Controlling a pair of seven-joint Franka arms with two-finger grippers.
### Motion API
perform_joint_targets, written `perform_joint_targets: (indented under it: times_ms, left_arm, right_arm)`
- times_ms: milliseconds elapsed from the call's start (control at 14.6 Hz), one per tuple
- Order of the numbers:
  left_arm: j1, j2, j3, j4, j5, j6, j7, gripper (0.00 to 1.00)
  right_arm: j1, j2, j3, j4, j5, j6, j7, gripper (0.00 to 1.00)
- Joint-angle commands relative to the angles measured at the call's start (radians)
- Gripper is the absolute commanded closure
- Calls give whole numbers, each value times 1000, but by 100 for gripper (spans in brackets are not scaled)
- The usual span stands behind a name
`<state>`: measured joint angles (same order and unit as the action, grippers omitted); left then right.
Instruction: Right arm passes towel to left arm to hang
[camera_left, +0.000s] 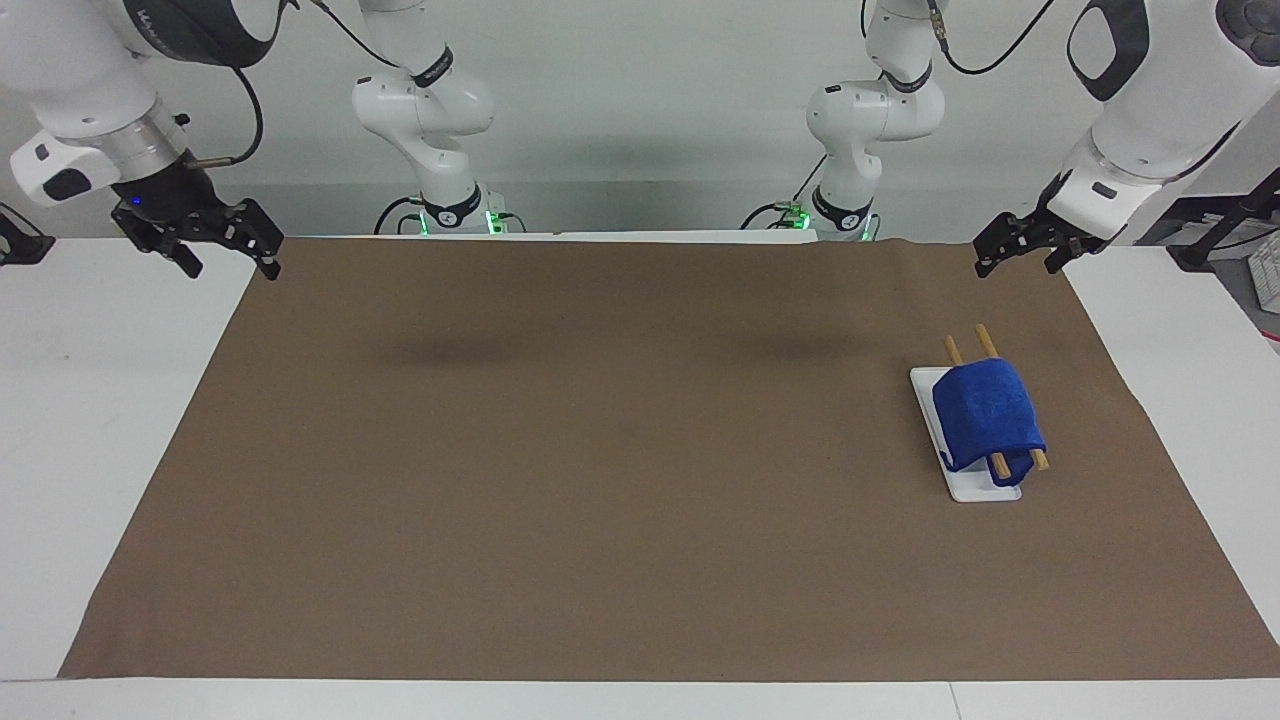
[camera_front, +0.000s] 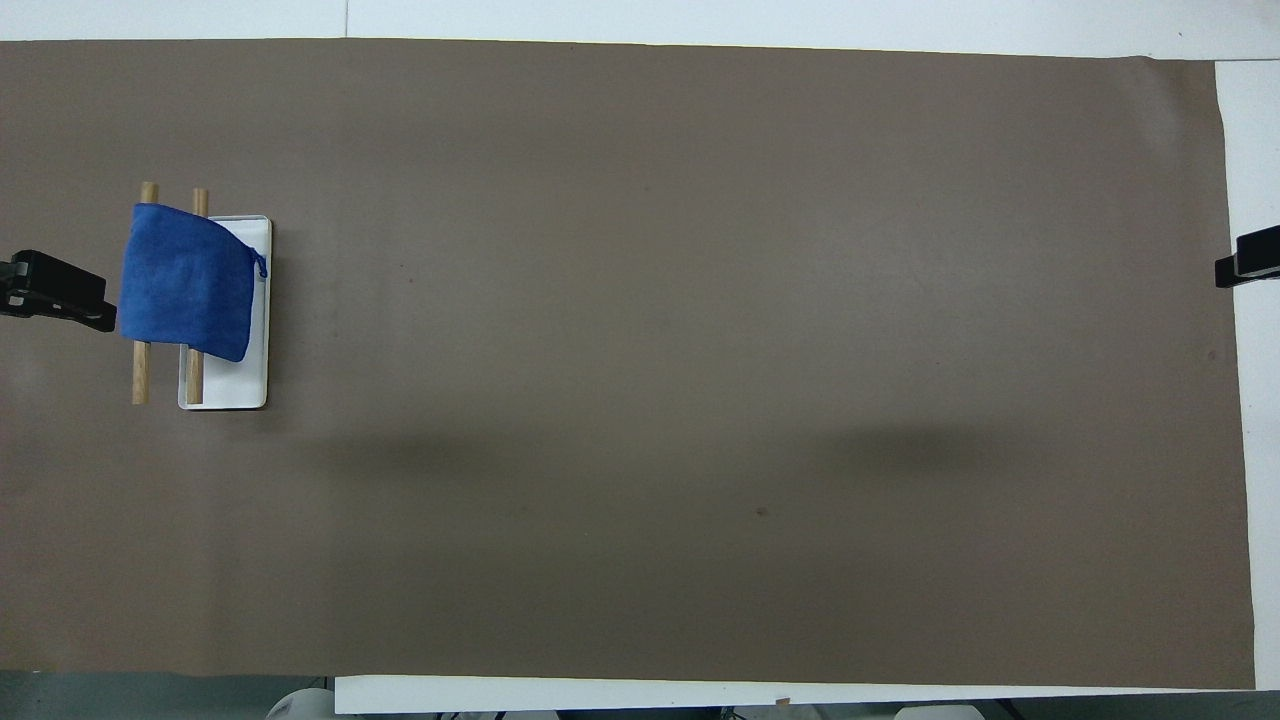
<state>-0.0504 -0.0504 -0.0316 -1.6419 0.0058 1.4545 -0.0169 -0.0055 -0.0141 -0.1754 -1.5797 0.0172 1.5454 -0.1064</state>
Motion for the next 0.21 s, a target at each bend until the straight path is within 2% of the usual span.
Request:
perform_joint_targets:
  times_ms: [0,137]
  left_arm:
    - [-45,-20,21,4,-18,-17,15,0]
    - [-46,-17,33,8,-50,-14,14,0]
  right_arm:
    - [-2,-21,4,-25,-3,-4,10,0]
    - [-2,-21,5,-25,-3,-4,10,0]
